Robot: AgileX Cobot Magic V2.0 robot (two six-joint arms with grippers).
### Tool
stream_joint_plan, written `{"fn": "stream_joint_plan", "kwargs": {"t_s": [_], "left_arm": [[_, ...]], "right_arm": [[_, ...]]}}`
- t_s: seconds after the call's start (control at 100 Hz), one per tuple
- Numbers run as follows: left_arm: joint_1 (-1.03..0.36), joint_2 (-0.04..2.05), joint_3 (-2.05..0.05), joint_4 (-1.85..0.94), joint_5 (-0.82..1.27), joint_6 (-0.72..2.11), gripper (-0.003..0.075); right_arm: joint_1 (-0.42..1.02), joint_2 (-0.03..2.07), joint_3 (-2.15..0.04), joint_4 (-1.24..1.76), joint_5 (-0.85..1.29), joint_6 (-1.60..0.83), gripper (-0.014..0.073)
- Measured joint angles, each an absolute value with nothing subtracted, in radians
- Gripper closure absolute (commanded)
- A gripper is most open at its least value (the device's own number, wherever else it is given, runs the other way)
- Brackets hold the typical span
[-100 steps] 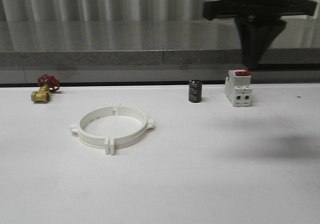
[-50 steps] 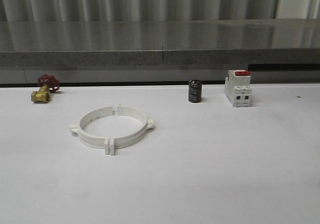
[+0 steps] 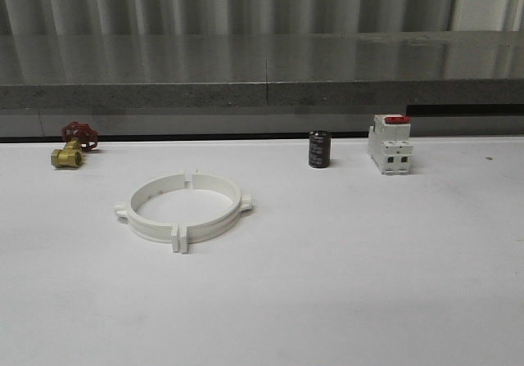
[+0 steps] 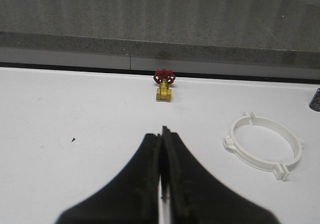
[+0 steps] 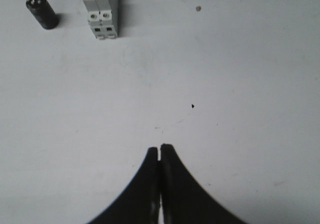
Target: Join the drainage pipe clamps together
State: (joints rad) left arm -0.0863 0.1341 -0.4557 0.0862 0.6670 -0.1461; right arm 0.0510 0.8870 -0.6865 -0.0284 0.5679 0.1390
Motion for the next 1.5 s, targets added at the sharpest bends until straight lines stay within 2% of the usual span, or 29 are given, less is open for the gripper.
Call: {"fn": "stream_joint_plan", "kwargs": {"t_s": [0.84,1.22,1.5], "left_arm": [[-0.086,0.134,-0.456,0.086,0.667,-0.146,0.0741],[-0.086,0.134,-0.456,0.086,0.667,-0.146,0.0741],[-0.086,0.134,-0.456,0.086,0.667,-0.146,0.0741]], "right_arm": [[0.025,0.293,-0.074,-0.104,-0.060,0.122,0.0659],[-0.027,0.080,0.026,-0.075,-0.061,0.086,0.0659],[-0.029,-0.008,0.026,-0.073,0.069,0.084,0.0659]]}}
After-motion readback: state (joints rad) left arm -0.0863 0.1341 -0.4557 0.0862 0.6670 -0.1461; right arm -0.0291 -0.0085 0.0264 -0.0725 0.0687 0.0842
